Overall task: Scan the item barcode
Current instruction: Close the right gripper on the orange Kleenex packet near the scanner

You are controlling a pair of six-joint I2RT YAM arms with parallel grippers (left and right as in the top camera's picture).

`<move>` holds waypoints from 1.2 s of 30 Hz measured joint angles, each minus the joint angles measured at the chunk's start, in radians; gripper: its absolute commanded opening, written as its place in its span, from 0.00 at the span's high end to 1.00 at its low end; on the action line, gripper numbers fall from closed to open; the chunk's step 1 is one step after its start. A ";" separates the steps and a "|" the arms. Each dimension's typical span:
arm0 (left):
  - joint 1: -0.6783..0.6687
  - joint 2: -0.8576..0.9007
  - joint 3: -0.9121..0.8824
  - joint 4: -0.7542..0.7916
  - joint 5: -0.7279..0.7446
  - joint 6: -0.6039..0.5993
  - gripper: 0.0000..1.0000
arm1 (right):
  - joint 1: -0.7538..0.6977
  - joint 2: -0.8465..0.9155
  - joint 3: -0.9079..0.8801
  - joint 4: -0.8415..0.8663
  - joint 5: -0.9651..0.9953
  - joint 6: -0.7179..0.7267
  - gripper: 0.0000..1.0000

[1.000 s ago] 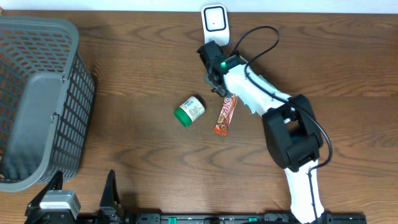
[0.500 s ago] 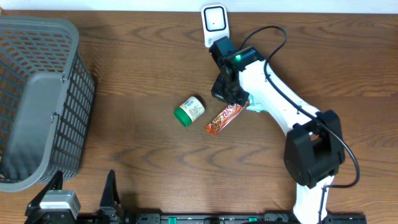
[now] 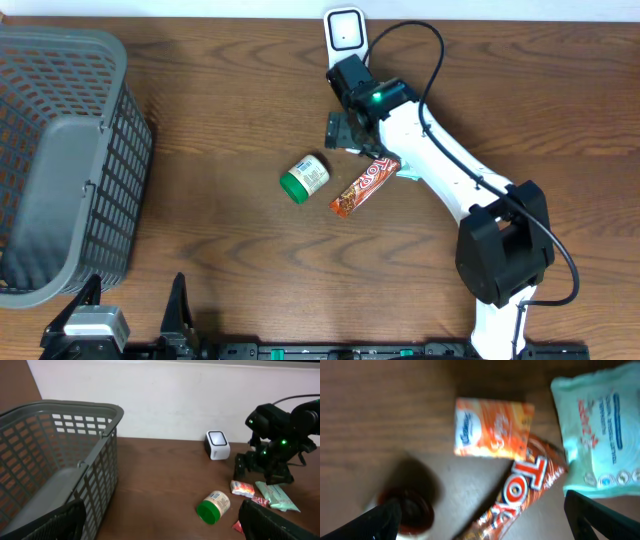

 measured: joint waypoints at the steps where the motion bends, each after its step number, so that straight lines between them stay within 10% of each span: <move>1: 0.000 0.000 0.000 0.000 0.000 0.000 0.02 | -0.002 0.002 0.000 0.010 0.010 0.011 0.01; 8: 0.000 0.000 0.000 0.000 0.000 0.000 0.02 | -0.007 0.055 -0.008 0.011 0.042 0.050 0.07; 15: 0.000 0.000 0.000 0.000 0.000 0.000 0.02 | -0.007 0.065 -0.011 -0.001 0.052 0.065 0.66; 18: 0.000 0.000 0.000 0.000 0.000 0.000 0.02 | -0.007 0.065 -0.011 -0.001 0.052 0.070 0.74; 20: 0.000 0.000 0.000 0.000 0.000 0.000 0.02 | -0.006 0.065 -0.011 0.000 0.052 0.072 0.62; 22: 0.000 0.000 0.000 0.000 0.000 0.000 0.02 | -0.005 0.065 -0.018 0.004 0.056 0.072 0.23; 24: 0.000 0.000 0.000 0.000 0.000 0.000 0.02 | -0.002 0.069 -0.024 0.010 0.060 0.072 0.04; 36: 0.000 0.000 0.000 0.000 0.000 0.000 0.02 | 0.006 0.104 -0.039 0.109 0.080 0.072 0.01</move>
